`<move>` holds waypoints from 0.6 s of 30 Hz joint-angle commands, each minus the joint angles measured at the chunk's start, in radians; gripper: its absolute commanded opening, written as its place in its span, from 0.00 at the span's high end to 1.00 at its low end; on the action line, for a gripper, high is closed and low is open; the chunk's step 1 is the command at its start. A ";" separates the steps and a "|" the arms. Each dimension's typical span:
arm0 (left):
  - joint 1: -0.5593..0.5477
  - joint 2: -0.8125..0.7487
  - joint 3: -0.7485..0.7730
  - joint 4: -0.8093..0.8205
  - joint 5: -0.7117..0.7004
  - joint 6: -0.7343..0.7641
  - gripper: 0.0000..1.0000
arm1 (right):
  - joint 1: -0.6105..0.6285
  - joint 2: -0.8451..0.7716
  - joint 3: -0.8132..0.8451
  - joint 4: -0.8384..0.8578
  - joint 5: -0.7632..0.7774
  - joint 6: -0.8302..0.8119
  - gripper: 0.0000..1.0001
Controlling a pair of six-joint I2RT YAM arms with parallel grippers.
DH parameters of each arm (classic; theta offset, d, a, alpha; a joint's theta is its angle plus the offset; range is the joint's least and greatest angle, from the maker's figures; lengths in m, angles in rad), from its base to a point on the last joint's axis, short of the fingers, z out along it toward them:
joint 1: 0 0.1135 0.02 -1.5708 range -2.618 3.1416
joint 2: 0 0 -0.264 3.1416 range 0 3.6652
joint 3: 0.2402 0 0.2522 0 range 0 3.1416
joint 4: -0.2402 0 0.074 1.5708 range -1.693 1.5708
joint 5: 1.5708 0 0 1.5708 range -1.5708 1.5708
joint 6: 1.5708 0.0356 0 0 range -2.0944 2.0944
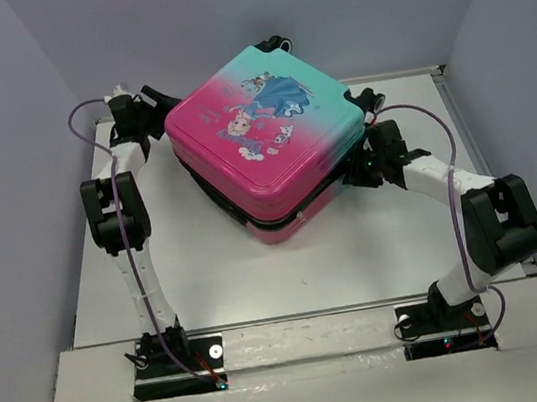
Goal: Pack the luggage
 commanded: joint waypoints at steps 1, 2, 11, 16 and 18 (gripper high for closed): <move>-0.024 0.088 0.221 -0.097 0.182 0.082 0.10 | -0.047 -0.085 -0.006 0.337 0.051 0.009 0.60; -0.014 0.092 0.227 -0.074 0.173 0.071 0.10 | -0.047 -0.099 -0.025 0.340 0.067 0.005 0.60; -0.057 0.387 0.706 -0.218 0.374 0.082 0.11 | -0.047 -0.093 -0.080 0.637 -0.056 0.018 0.60; -0.123 0.356 0.526 -0.117 0.486 0.085 0.11 | -0.047 0.069 0.000 0.760 -0.244 0.046 0.57; -0.132 0.265 0.281 0.043 0.486 0.036 0.11 | -0.047 0.126 0.027 0.842 -0.312 0.066 0.57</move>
